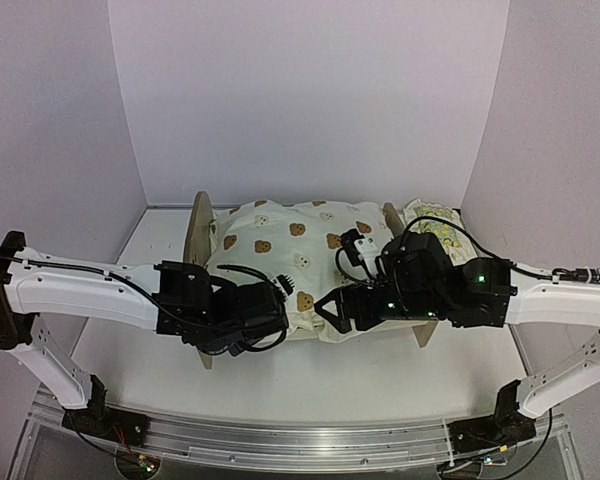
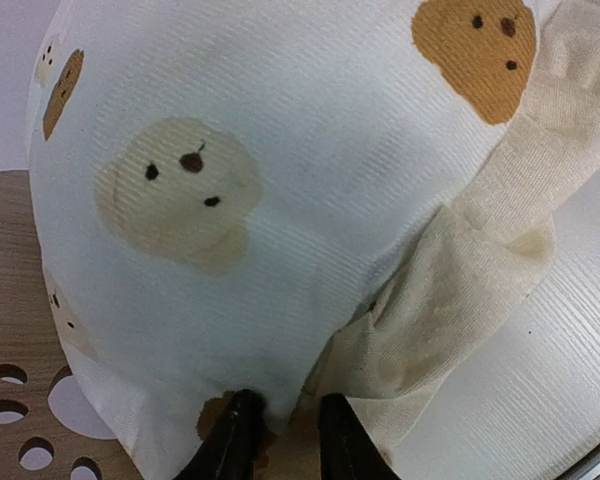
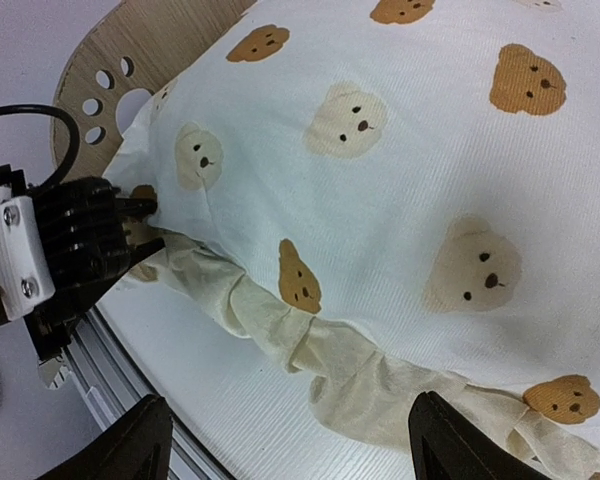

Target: Set up the pet bed

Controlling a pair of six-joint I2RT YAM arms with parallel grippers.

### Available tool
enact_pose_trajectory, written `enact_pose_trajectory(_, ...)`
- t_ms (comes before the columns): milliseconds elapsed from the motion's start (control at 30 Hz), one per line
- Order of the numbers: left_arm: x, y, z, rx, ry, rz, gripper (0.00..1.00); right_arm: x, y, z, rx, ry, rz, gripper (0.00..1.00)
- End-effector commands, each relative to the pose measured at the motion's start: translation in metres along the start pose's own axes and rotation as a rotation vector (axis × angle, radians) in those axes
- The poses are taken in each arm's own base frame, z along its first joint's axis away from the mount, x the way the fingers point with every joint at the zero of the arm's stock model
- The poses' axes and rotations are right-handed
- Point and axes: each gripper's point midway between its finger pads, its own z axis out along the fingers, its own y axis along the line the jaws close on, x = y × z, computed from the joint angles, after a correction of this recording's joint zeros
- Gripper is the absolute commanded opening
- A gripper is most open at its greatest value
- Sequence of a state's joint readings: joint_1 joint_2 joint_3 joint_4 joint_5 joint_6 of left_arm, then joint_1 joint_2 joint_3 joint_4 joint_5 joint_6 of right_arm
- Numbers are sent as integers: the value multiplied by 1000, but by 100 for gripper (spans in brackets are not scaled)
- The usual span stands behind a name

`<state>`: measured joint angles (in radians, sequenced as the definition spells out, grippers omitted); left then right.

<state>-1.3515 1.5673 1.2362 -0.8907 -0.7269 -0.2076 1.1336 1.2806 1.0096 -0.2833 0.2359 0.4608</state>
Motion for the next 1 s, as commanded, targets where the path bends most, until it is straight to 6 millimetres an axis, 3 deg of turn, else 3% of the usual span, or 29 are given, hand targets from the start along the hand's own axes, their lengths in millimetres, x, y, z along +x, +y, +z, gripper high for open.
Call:
enact_pose_trajectory(0, -1, 9, 3, -37, -1, 6, 9, -8, 1, -9, -20, -46, 26, 82)
enact_pose_trajectory(33, -2, 9, 3, -36, -3, 3, 1, -7, 1, -9, -21, -45, 25, 82)
enact_pose_trajectory(267, -30, 29, -15, -1, -92, -100, 0, -4, 14, -7, -82, -8, 13, 83)
enact_pose_trajectory(500, -63, 68, -40, 9, -212, -257, 0, 0, 75, 3, -325, 121, -37, 77)
enact_pose_trajectory(633, -73, 78, -38, 18, -237, -303, 0, 19, 110, 13, -394, 179, -128, 73)
enact_pose_trajectory(733, -79, 82, -38, 20, -249, -332, 0, 34, 125, 23, -399, 202, -200, 70)
enact_pose_trajectory(967, -92, 82, -39, 35, -271, -348, 0, 41, 127, 62, -315, 68, -266, 55)
